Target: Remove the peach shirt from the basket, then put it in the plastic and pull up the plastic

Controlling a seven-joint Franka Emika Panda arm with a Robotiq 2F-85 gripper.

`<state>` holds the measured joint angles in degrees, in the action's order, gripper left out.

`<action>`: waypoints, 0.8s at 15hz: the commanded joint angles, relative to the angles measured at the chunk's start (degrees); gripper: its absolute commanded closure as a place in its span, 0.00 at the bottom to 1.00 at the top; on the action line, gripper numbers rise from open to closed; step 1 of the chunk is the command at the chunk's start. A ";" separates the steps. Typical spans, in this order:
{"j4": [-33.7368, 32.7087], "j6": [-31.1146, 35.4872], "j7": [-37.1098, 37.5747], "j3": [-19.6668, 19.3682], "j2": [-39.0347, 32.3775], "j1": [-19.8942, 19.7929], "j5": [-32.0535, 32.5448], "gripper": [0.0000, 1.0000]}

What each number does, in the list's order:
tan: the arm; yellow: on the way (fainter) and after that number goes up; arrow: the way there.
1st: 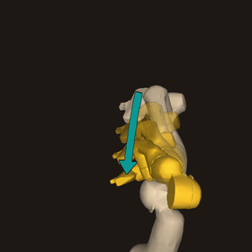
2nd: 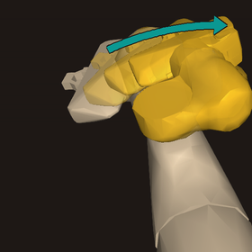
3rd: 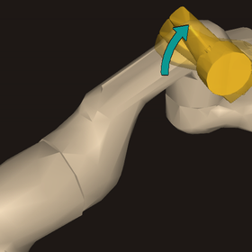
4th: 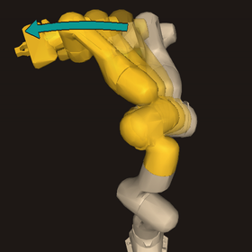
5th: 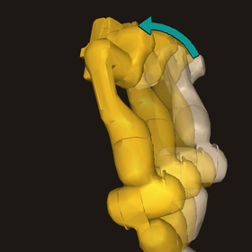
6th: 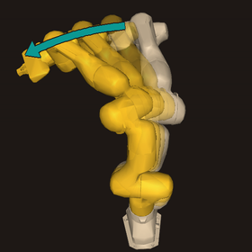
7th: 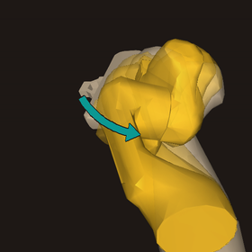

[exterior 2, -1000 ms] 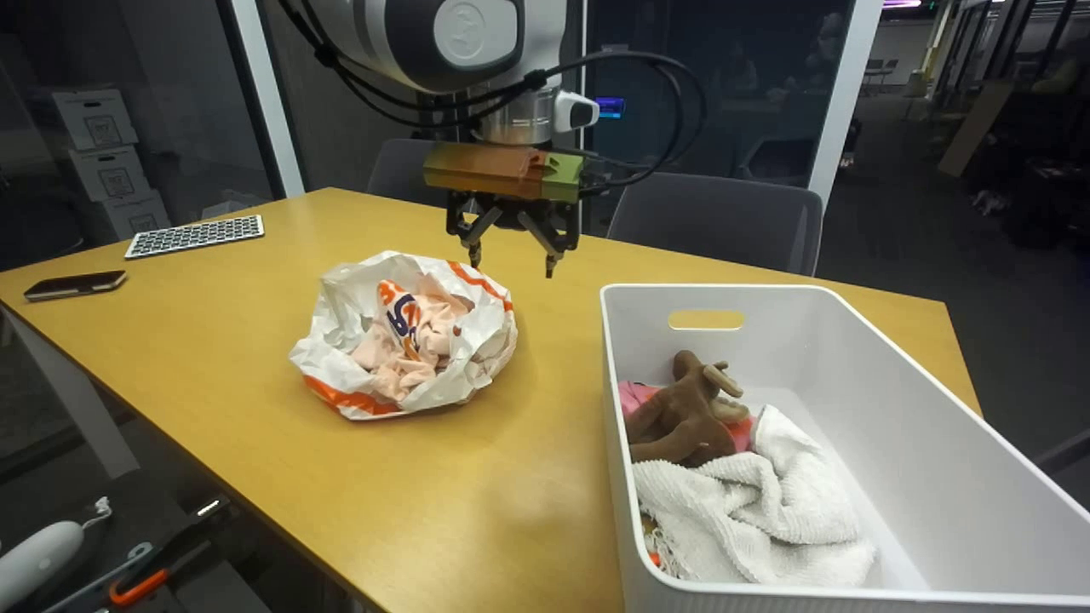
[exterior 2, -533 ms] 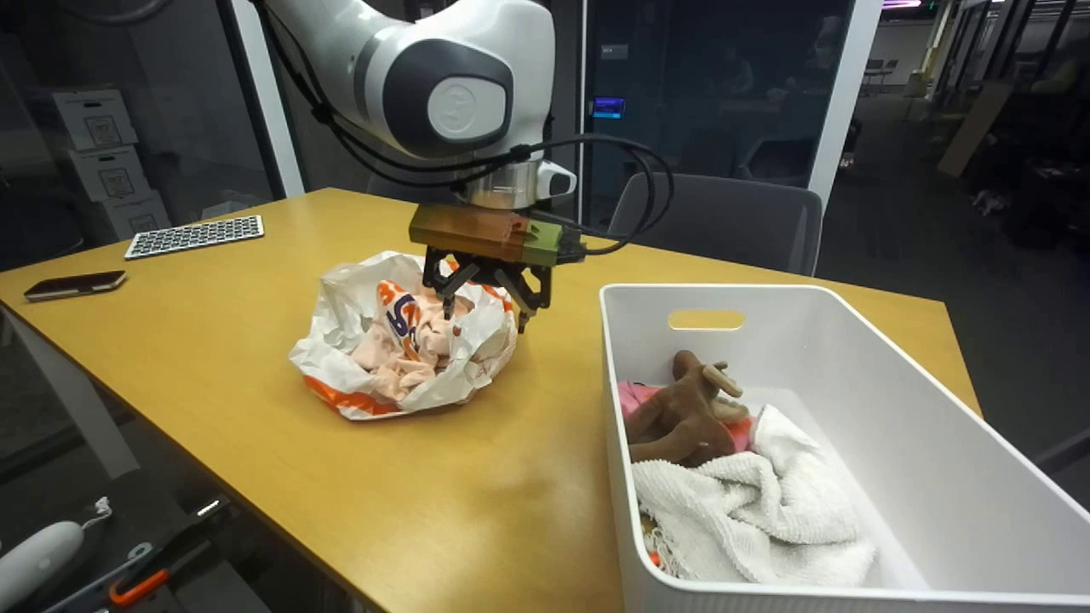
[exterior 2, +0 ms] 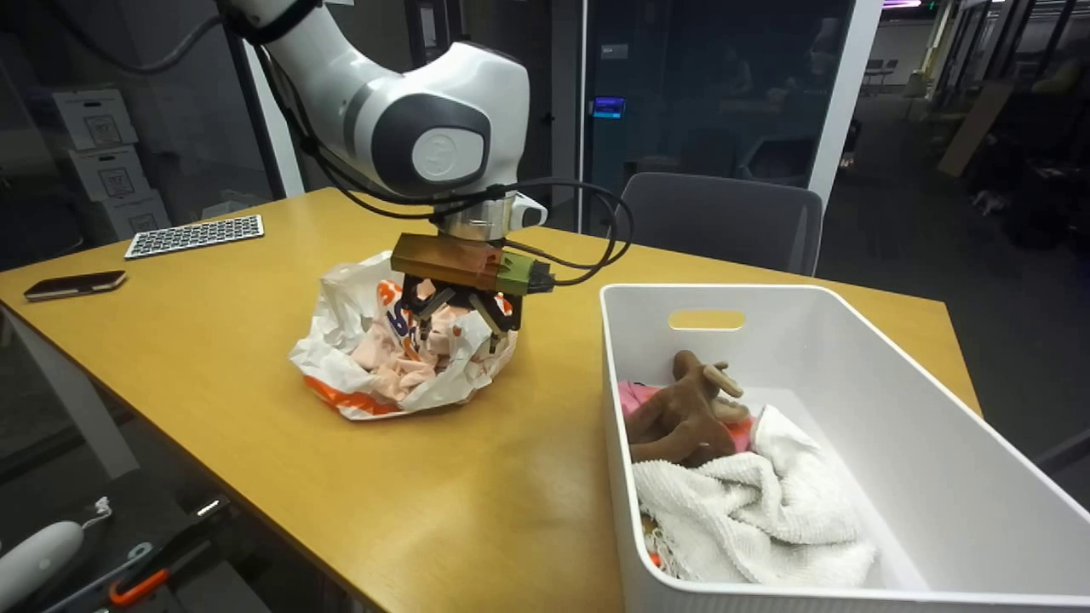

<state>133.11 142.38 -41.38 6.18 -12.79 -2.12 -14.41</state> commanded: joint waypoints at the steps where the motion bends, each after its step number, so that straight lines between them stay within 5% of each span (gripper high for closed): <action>1: 0.39 4.59 -3.86 1.84 -0.84 -0.89 -2.55 0.32; 9: 0.84 7.84 -7.04 3.36 -1.03 -2.18 -5.05 1.00; 12: 0.80 8.11 -7.03 3.25 -1.05 -2.46 -5.44 1.00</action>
<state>133.43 148.91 -46.54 8.43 -14.17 -3.42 -17.93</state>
